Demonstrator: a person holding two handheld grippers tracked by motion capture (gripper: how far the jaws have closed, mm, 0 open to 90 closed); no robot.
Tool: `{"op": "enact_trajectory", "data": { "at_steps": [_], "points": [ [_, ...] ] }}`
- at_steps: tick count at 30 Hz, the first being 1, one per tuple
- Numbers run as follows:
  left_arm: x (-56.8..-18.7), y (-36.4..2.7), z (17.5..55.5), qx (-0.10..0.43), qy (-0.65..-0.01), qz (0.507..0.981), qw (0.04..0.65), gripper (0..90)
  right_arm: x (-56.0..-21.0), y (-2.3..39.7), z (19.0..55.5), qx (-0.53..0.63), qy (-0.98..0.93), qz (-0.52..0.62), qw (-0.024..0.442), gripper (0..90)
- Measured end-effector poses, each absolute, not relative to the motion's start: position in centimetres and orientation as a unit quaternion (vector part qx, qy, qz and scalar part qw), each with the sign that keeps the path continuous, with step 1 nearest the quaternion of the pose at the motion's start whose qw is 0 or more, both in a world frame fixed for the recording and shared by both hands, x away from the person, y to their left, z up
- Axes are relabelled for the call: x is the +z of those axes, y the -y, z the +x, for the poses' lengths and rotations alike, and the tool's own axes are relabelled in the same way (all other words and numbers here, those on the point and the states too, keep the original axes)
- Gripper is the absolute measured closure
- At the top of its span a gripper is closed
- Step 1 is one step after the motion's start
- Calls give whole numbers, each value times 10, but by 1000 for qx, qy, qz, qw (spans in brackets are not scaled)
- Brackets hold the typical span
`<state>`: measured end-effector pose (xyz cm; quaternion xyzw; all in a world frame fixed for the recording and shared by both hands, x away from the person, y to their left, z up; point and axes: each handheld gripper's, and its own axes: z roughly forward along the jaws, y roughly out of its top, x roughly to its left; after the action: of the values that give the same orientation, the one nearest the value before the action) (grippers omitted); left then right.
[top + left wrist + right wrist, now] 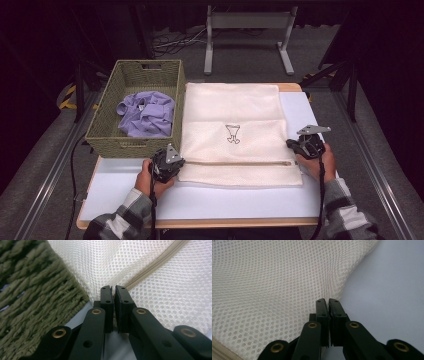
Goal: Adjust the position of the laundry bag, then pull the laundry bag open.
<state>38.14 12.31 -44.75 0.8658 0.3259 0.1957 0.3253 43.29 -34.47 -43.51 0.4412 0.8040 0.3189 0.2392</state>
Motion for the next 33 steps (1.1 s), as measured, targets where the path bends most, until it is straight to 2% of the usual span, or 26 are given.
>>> {"op": "enact_trajectory", "data": {
  "at_steps": [12, 20, 24, 30, 33],
  "points": [
    [-445, -126, 380, 194, -311, 862, 351, 823, -435, 347, 434, 330, -796, 446, 243, 838],
    [-442, -127, 364, 198, -280, 871, 352, 718, -425, 350, 423, 338, -797, 437, 245, 711],
    [-435, -140, 352, 197, -274, 867, 366, 731, -420, 352, 415, 344, -801, 430, 237, 698],
    [-439, -159, 347, 194, -288, 865, 363, 657, -417, 354, 408, 354, -801, 429, 221, 638],
    [-442, -163, 346, 198, -294, 863, 359, 568, -419, 354, 401, 351, -802, 430, 220, 603]
  ]
}}
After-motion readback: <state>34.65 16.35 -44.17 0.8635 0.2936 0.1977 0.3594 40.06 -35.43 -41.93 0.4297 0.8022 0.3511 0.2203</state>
